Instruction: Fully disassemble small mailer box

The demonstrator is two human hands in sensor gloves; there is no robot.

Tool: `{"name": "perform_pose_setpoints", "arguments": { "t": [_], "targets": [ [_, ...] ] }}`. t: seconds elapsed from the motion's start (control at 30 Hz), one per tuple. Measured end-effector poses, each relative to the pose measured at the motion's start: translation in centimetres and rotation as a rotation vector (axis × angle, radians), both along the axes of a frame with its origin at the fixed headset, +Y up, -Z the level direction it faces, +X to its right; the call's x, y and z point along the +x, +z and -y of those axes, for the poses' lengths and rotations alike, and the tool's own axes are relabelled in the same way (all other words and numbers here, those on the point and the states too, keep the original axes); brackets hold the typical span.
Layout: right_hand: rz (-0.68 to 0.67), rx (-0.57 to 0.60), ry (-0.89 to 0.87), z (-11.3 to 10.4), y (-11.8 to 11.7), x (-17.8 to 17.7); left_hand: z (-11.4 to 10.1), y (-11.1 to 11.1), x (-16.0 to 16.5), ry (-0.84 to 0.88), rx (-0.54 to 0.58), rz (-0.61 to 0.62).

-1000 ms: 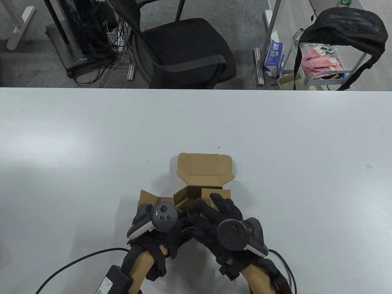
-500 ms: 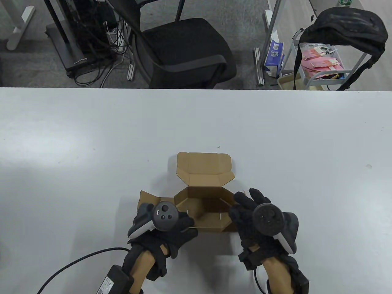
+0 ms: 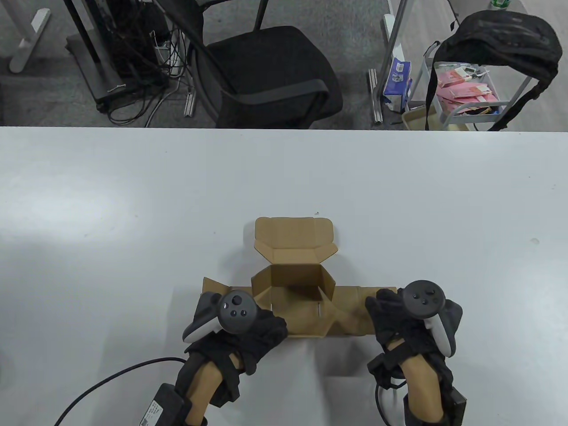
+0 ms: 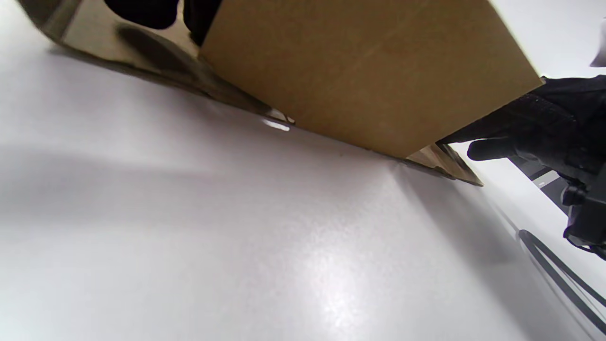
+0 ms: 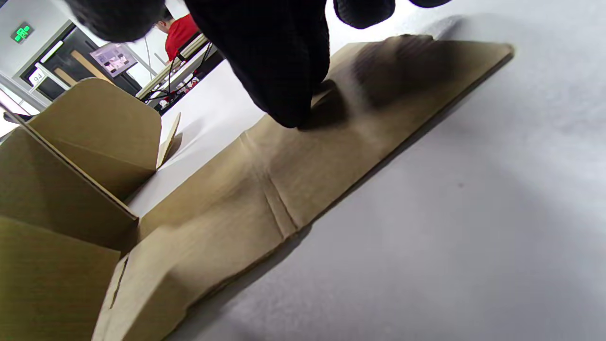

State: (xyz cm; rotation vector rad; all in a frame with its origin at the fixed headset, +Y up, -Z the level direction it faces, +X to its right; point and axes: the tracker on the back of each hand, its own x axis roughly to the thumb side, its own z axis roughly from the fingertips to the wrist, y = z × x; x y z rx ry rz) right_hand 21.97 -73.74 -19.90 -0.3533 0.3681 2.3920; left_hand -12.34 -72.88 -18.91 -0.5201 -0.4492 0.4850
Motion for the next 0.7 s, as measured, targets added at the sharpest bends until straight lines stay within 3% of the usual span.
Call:
{"name": "perform_pose_setpoints", "arguments": {
  "t": [0.23, 0.47, 0.57, 0.7],
  "targets": [
    [0.002, -0.008, -0.019, 0.1, 0.1, 0.0, -0.1, 0.0, 0.0, 0.004, -0.007, 0.019],
    [0.001, -0.018, -0.039, 0.0, 0.2, 0.1, -1.8, -0.2, -0.6, 0.019, 0.152, -0.002],
    [-0.004, -0.017, -0.036, 0.0, 0.2, 0.1, -2.2, -0.1, -0.4, -0.106, 0.290, 0.020],
    [-0.010, -0.015, -0.031, 0.1, 0.2, 0.0, -1.6, 0.3, 0.4, -0.223, 0.290, 0.091]
  ]
}}
